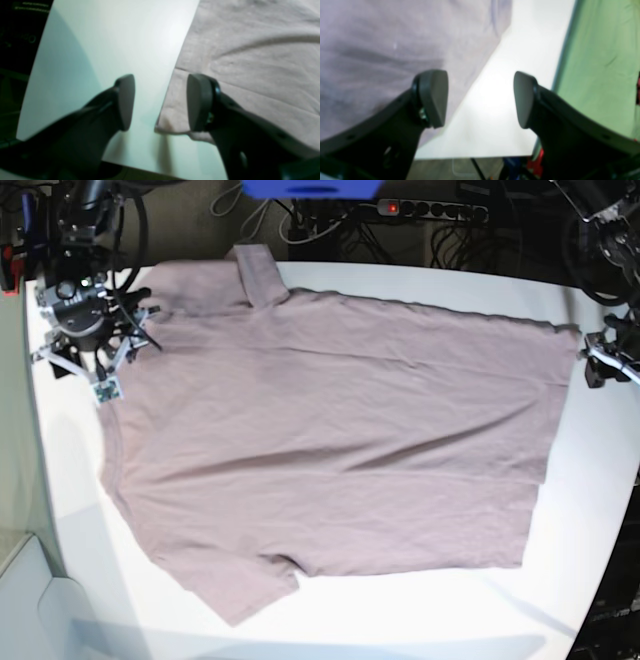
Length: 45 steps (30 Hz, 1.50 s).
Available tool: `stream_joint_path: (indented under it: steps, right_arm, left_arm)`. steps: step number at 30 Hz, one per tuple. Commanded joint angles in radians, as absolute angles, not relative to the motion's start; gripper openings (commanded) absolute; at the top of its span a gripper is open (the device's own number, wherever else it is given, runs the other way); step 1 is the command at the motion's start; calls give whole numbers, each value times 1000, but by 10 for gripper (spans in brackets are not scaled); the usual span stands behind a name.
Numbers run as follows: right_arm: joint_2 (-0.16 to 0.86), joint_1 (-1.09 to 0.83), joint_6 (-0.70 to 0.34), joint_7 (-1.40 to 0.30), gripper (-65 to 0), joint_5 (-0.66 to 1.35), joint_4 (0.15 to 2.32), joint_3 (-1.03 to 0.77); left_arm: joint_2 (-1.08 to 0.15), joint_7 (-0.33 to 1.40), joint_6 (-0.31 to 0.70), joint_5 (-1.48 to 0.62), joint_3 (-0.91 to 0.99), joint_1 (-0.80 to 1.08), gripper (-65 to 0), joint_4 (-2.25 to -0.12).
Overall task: Layout the t-shirt on the table in an organized manner, then fold the t-shirt properly
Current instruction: 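Grasp the shirt's collar-side corners with both grippers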
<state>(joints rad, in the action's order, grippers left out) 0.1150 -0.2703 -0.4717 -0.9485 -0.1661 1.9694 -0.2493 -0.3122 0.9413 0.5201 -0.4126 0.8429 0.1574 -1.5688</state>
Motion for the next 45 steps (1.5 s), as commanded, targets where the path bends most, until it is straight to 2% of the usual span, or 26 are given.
stream_joint_path:
  steps: [1,4,10,14,20,21,22,26,28,29,32,45]
  right_arm:
    - [114,-286,-466,-914,-238,-159,1989,-257]
    - [79,-326,-466,-857,-236,-157,1989,-286]
    - [59,-361,-467,-831,-236,-157,1989,-306]
    - [59,-366,-467,-829,-236,-157,1989,-303]
    - [59,-367,-467,-829,-239,-157,1989,-308]
    - [59,-369,-467,-829,-239,-157,1989,-308]
    - [59,-372,-467,-831,-239,-157,1989,-308]
    - [58,-404,-467,-831,-239,-157,1995,-309]
    - [56,-426,-467,-831,-239,-157,1995,-305]
    - [51,-441,-467,-831,-239,-157,1995,-302]
    - [15,-455,-467,-829,-239,-157,1995,-300]
    - [-79,-522,-467,-829,-239,-157,1994,-246]
  left_arm:
    - [-331,931,519,-418,851,173,-317,-1580]
    - [-323,931,530,-420,843,182,-312,-1538]
    - [-325,908,668,-418,851,183,-312,-1380]
    - [-323,840,673,-417,843,183,-312,-1322]
    - [-320,832,680,-341,843,177,-319,-1270]
    - [-318,832,680,-341,843,177,-336,-1268]
    - [-314,832,680,-346,843,177,-381,-1268]
    - [-306,832,680,-341,845,177,-650,-1270]
    - [-306,832,680,-340,843,177,-649,-1270]
    - [-306,832,680,-340,843,177,-628,-1270]
    - [-305,832,680,-343,843,177,-650,-1270]
    - [-305,832,680,-346,843,176,-649,-1270]
